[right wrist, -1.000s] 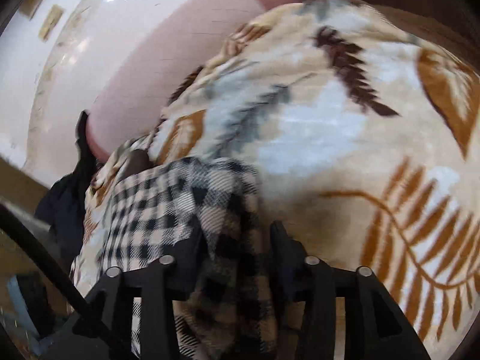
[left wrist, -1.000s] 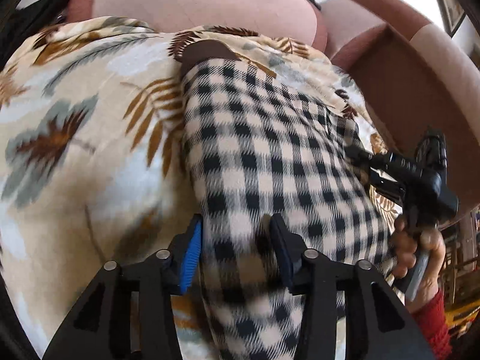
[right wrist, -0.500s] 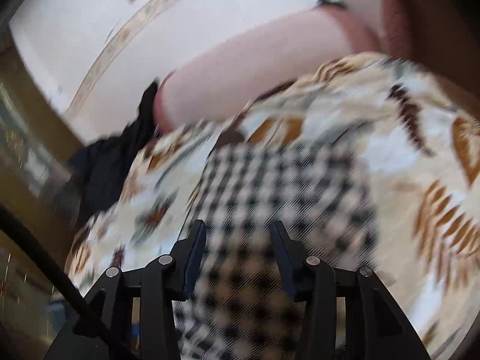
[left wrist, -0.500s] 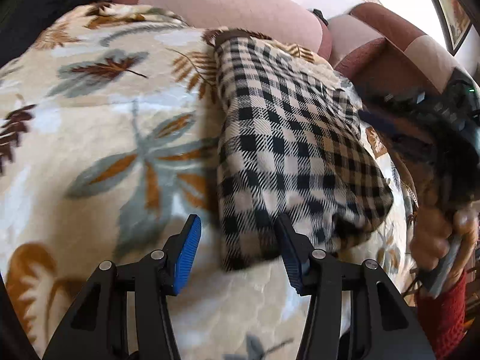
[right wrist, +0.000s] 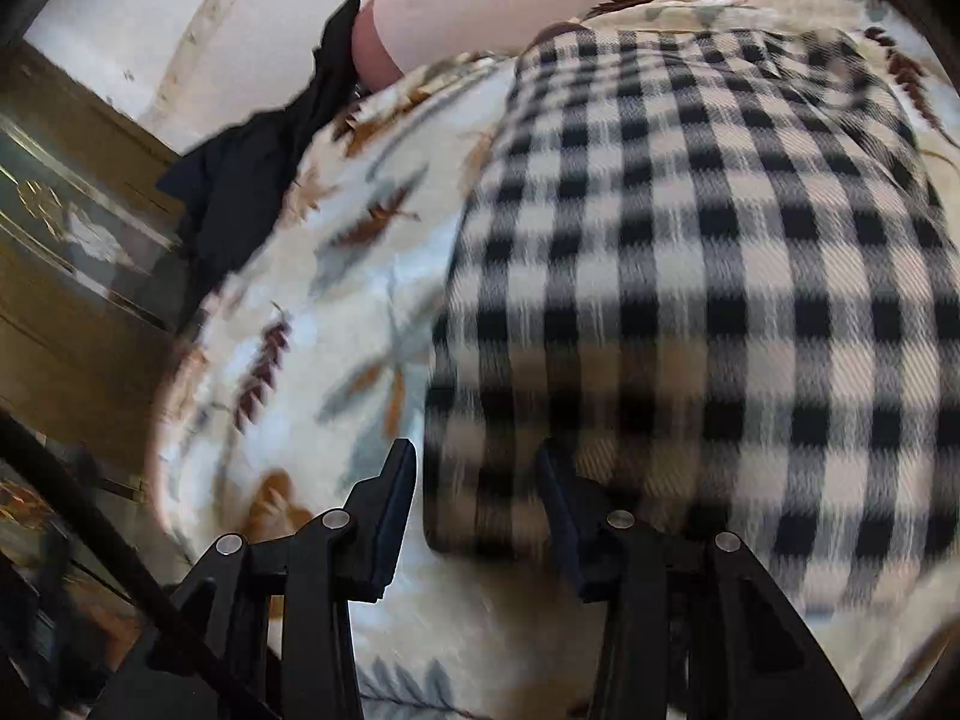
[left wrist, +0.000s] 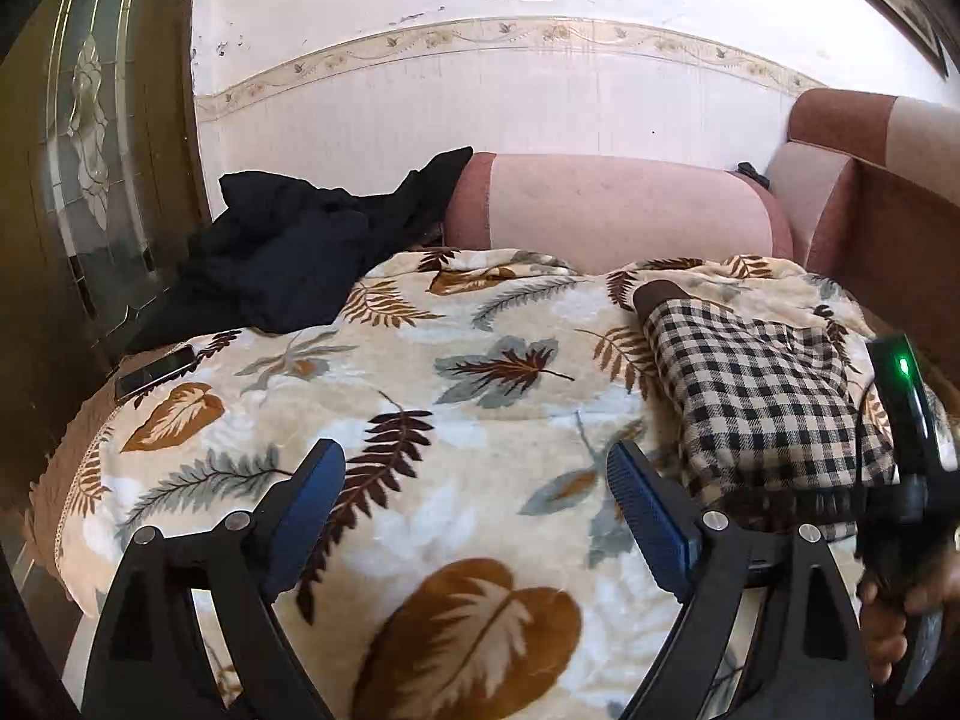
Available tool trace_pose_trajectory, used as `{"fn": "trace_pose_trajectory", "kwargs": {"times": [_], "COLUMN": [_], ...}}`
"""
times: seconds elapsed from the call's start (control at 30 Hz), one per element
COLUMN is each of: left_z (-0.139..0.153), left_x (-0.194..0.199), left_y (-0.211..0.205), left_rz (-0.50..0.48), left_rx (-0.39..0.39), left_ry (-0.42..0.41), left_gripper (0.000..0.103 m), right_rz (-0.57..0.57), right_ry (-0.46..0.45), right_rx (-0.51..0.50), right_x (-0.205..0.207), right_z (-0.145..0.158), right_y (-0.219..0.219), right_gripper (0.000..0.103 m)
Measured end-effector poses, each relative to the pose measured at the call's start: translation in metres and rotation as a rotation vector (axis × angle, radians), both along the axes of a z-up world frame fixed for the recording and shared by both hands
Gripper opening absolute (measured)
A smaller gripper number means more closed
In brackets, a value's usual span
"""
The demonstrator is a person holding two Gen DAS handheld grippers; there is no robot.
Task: Fold large clothes
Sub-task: 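Release the folded shirt and withdraw both grippers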
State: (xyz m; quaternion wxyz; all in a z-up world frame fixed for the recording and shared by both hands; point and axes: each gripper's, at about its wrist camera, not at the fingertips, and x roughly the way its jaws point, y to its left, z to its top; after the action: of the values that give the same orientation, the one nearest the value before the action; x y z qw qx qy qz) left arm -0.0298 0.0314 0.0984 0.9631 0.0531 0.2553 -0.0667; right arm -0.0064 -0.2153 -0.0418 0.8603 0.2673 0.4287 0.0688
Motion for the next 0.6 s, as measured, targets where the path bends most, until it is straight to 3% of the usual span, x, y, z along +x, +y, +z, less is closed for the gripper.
{"fn": "trace_pose_trajectory", "kwargs": {"times": [0.17,0.27,0.4,0.5,0.6], "left_z": [-0.007,-0.013,-0.021,-0.028,-0.038], "left_x": [-0.009,-0.010,-0.010,-0.007,-0.001], "left_y": [0.021,0.025,0.027,0.025,0.021], "left_rz": [0.045,0.053,0.032,0.031,0.018], "left_rx": [-0.011,-0.014,-0.040,-0.049,-0.062], "left_ry": [-0.017,-0.030,0.008,0.035,0.084], "left_gripper": [0.088,0.088,0.088,0.088,0.088], "right_rz": [-0.013,-0.099,-0.246,-0.334,-0.417], "right_ry": [-0.015,-0.055,-0.089,-0.042,0.054], "right_rx": [-0.059,-0.114,-0.271,-0.321,-0.245], "right_x": [-0.029,-0.044,-0.050,-0.049,-0.051], "right_z": [0.011,0.025,0.038,0.030,0.008], "right_y": [0.008,-0.008,-0.033,-0.054,-0.082], "right_gripper": [0.046,0.046,0.046,0.046,0.046]}}
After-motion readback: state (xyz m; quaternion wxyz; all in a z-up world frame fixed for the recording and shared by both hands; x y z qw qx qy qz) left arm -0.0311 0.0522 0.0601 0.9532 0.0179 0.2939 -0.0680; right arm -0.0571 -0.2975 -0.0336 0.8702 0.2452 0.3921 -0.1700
